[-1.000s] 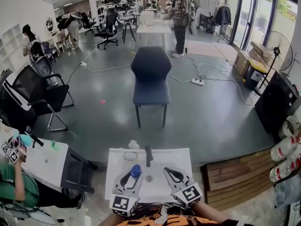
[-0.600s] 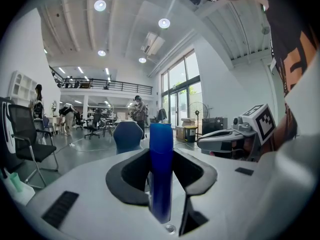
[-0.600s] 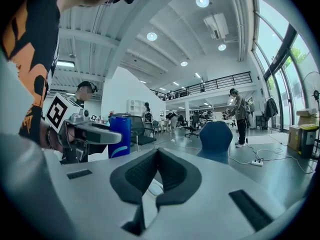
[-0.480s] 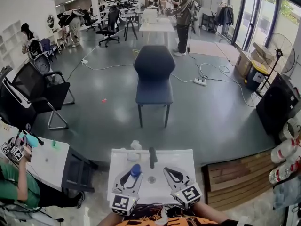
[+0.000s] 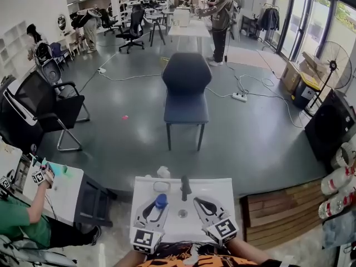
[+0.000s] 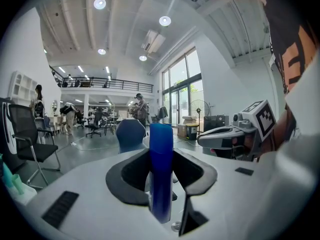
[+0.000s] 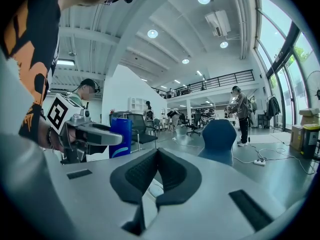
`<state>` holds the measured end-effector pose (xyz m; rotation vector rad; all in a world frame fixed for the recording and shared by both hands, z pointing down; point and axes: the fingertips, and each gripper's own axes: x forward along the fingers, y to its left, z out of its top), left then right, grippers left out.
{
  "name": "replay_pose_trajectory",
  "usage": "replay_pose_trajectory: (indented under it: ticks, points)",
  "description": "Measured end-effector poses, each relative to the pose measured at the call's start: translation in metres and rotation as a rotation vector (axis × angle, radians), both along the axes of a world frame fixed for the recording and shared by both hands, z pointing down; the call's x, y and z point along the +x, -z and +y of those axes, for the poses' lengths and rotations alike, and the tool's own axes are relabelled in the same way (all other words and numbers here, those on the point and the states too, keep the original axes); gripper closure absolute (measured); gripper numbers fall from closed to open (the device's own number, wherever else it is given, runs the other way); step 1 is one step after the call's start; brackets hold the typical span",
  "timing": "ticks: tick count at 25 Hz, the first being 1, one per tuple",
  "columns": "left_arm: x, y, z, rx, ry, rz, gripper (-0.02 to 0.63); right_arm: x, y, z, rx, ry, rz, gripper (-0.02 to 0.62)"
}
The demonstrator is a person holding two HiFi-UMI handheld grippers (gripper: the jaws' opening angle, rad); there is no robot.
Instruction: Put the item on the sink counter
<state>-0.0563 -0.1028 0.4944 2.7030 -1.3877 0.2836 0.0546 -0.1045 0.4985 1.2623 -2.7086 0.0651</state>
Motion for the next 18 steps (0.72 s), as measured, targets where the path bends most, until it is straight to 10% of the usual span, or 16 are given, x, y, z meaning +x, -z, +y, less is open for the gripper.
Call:
replay_pose_trajectory:
  ticks: [18]
  points:
    - [-0.029, -0.023, -0.037, -0.018, 0.008, -0.005, 0.446, -0.028, -0.020, -0.041, -0.056, -0.013, 0.019, 0.581]
